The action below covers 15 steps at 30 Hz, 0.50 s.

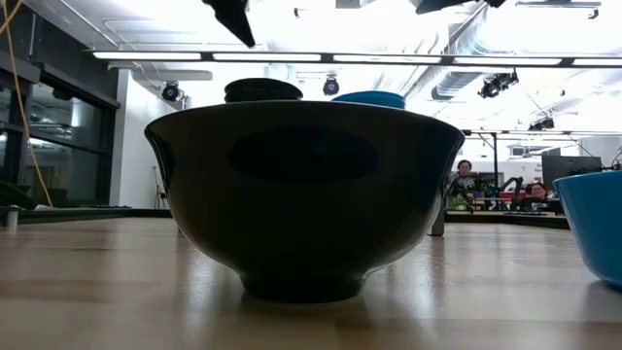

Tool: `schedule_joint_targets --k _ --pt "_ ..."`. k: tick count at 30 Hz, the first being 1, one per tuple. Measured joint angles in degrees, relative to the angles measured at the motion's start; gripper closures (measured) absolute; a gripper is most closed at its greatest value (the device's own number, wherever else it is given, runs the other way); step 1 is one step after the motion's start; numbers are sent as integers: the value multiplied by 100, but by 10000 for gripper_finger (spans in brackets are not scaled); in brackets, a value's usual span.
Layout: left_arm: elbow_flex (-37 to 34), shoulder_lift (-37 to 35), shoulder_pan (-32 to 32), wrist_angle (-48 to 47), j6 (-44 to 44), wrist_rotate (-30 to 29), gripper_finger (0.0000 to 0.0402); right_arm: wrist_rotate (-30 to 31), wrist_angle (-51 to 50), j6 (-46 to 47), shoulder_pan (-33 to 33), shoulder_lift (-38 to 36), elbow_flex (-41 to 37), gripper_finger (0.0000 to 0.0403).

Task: Pick & Place Mini bowls
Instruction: Stack the white patterned bowl on the stacked white patterned bowls on the shelf

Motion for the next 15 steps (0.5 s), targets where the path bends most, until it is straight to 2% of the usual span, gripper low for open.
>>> schedule_joint_targets --k 8,15 --pt "-122 -285 -1035 -388 -790 -627 273 -330 -207 48 0 -124 0 192" --pt "-747 -659 -1895 -380 -1758 -1161 273 -1111 -1019 489 0 -206 0 192"
